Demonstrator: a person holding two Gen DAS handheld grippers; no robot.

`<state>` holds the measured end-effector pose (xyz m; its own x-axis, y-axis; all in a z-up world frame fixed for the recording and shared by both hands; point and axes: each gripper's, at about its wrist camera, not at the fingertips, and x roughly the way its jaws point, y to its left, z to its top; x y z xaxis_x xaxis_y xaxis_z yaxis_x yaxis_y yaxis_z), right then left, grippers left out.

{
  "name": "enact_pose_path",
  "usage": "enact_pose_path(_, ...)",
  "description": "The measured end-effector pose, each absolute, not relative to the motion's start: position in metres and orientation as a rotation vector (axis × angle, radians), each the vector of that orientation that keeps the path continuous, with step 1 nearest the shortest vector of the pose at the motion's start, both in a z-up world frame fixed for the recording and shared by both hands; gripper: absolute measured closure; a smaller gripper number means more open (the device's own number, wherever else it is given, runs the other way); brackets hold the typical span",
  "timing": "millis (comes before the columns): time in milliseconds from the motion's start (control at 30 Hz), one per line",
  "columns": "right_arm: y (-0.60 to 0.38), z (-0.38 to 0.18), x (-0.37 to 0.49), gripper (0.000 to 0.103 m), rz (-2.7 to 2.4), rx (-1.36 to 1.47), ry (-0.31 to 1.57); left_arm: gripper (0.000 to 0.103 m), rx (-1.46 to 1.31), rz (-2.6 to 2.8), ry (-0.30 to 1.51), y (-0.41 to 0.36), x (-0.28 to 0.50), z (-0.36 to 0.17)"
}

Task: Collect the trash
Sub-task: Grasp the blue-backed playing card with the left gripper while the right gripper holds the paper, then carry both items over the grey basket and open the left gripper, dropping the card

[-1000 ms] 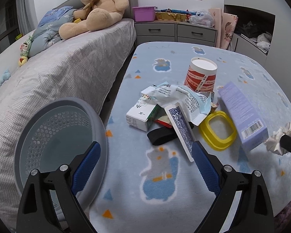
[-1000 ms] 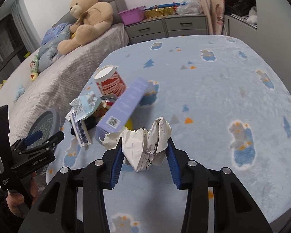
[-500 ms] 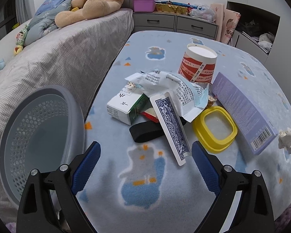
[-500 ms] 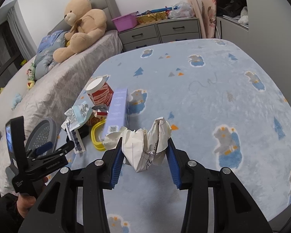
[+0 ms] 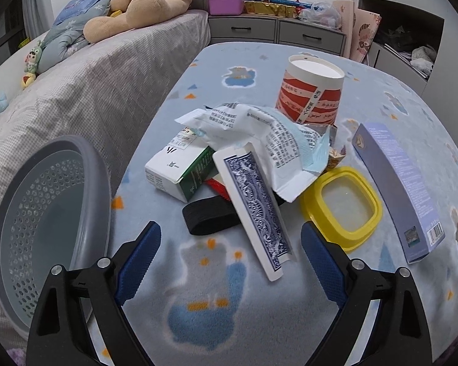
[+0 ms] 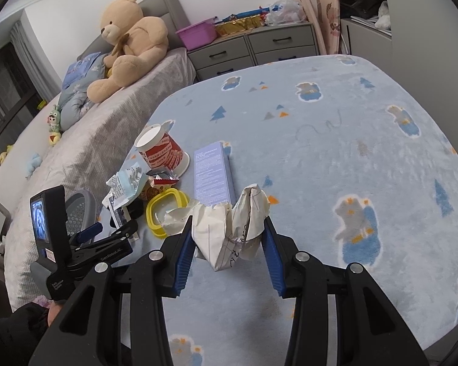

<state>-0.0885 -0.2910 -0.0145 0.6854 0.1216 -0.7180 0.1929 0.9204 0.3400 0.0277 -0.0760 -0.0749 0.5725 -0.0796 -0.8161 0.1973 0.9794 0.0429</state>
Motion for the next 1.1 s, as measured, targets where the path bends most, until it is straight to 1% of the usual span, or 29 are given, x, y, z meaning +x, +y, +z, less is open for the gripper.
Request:
enact_pose_path(67, -0.291, -0.015, -0.088, 0.062, -0.037, 0.411, 0.824, 0.024, 0.139, -0.178, 0.934, -0.078, 0.026, -0.072)
enact_pose_path(100, -0.29, -0.015, -0.088, 0.062, -0.036, 0.411, 0.824, 0.035, 0.142, -0.185, 0.932, -0.079, 0.025, -0.071)
enact_pose_path(133, -0.29, -0.015, -0.088, 0.062, -0.034, 0.41, 0.824, 0.043, 0.146, -0.194, 0.934, -0.081, 0.025, -0.071)
enact_pose_path(167, -0.29, -0.015, -0.088, 0.062, -0.032, 0.409, 0.825, 0.045, 0.152, -0.2, 0.937, -0.082, 0.025, -0.072)
enact_pose_path(200, -0.289, -0.015, -0.088, 0.062, -0.031, 0.408, 0.826, 0.051, 0.161, -0.205, 0.938, -0.083, 0.024, -0.073)
enact_pose_path(233, -0.288, -0.015, -0.087, 0.062, -0.029, 0.406, 0.827, 0.062, 0.162, -0.214, 0.939, -0.083, 0.023, -0.073)
enact_pose_path(267, -0.287, -0.015, -0.087, 0.062, -0.028, 0.404, 0.827, 0.069, 0.16, -0.227, 0.94, -0.083, 0.022, -0.072)
enact_pose_path(300, -0.287, -0.015, -0.087, 0.062, -0.028, 0.403, 0.827, 0.074, 0.159, -0.237, 0.939, -0.083, 0.021, -0.071)
enact_pose_path(333, -0.286, -0.015, -0.087, 0.062, -0.028, 0.401, 0.826, 0.076, 0.158, -0.245, 0.936, -0.083, 0.02, -0.07)
enact_pose_path(400, -0.286, -0.015, -0.087, 0.062, -0.027, 0.4, 0.826, 0.085, 0.159, -0.257, 0.932, -0.082, 0.018, -0.068)
enact_pose_path(600, -0.278, -0.013, -0.087, 0.062, -0.019, 0.384, 0.822, 0.089, 0.159, -0.288, 0.919, -0.073, 0.008, -0.061)
enact_pose_path(833, -0.263, -0.013, -0.082, 0.062, -0.011, 0.362, 0.826, 0.089, 0.162, -0.303, 0.895, -0.055, -0.007, -0.05)
enact_pose_path(1100, -0.232, -0.009, -0.069, 0.062, 0.022, 0.335, 0.836, 0.089, 0.121, -0.272, 0.827, -0.019, -0.023, -0.02)
